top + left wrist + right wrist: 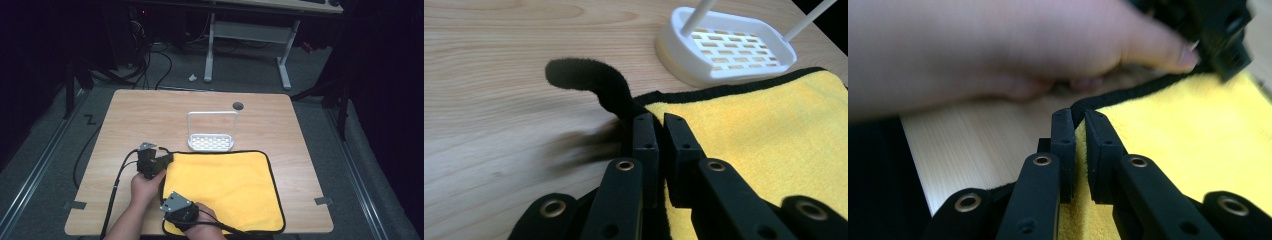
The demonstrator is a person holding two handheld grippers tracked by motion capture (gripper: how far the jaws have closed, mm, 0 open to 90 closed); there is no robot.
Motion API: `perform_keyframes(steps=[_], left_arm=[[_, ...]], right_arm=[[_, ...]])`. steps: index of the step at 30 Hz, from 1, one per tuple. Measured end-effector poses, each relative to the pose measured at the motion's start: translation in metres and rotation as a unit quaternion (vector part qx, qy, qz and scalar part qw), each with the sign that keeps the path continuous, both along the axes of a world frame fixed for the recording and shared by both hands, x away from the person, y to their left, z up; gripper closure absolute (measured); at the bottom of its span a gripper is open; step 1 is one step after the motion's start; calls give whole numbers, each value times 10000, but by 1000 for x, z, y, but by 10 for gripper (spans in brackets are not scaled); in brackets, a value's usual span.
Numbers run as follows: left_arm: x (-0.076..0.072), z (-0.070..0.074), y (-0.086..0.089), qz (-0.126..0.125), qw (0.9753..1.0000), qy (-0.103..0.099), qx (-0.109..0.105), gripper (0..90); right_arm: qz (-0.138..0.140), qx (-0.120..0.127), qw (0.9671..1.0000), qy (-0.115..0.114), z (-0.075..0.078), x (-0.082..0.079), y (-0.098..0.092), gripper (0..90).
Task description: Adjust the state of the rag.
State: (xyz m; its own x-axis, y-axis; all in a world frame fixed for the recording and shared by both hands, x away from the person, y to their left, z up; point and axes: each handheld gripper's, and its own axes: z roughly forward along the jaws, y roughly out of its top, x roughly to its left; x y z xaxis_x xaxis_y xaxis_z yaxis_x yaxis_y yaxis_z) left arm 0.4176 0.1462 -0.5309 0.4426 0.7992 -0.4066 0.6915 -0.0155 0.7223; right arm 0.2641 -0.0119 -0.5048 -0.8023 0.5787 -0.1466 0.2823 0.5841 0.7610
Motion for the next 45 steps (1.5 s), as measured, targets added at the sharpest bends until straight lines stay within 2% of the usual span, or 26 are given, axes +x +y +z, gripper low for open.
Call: perform_keyframes(steps=[2,4,5,7,8,9,10,12,14,17,20,21,22,23,24,25,26,27,28,29,32,33,34,35,40,45], left_arm=[[-2,5,17,128,9998,-51,-167,851],[-7,14,40,255,9996,-109,-112,851],[-7,14,40,255,9996,-109,-112,851],[-16,25,69,520,9985,-164,46,853],[-16,25,69,520,9985,-164,46,853],[-21,32,87,659,9976,-199,80,853],[-21,32,87,659,9976,-199,80,853],[-24,39,101,746,9969,-224,147,854],[-28,48,111,788,9963,-275,178,854],[-28,51,109,807,9963,-266,123,854],[-23,49,91,740,9970,-222,72,854],[-20,49,71,641,9976,-248,52,854],[-20,49,71,641,9976,-248,52,854],[-18,49,50,542,9980,-300,111,853],[-18,49,50,542,9980,-300,111,853],[-16,49,28,456,9983,-339,123,853],[-16,49,28,456,9983,-339,123,852],[-14,48,7,387,9985,-355,144,852],[-14,48,7,387,9985,-355,144,852],[-14,48,-3,340,9986,-373,153,852],[-12,48,-31,242,9986,-445,179,852],[-10,49,-46,188,9986,-453,218,851],[-10,49,-46,188,9986,-453,218,851],[-9,49,-53,149,9985,-460,273,851],[-4,48,-86,-8,9980,-444,457,849],[-2,45,-100,-74,9979,-408,504,848]], right_arm=[[82,158,9998,-103,8,0,17,845],[156,220,9995,-154,11,0,30,845],[212,262,9993,-179,13,-1,37,845],[346,292,9986,-259,17,-3,56,845],[412,292,9983,-306,18,-4,64,845],[490,302,9978,-314,20,-6,72,845],[490,302,9978,-314,20,-6,72,845],[645,372,9965,-372,24,-9,92,844],[701,421,9959,-393,28,-10,98,844],[708,456,9955,-436,31,-11,97,844],[616,355,9958,-578,36,-12,84,845],[505,339,9963,-606,39,-13,67,845],[505,339,9963,-606,39,-13,67,845],[360,376,9968,-611,42,-12,45,845],[286,378,9970,-615,43,-12,33,845],[194,383,9973,-599,44,-12,21,845],[194,383,9973,-599,44,-12,21,845],[24,384,9974,-617,44,-12,-2,844],[-58,369,9973,-625,44,-12,-13,844],[-58,369,9973,-625,44,-12,-13,844],[-337,403,9969,-579,39,-14,-50,844],[-400,419,9967,-574,37,-14,-58,843],[-441,401,9966,-566,36,-14,-65,844],[-441,401,9966,-566,36,-14,-65,844],[-696,362,9955,-525,28,-14,-99,843],[-849,359,9947,-444,22,-14,-118,843]])
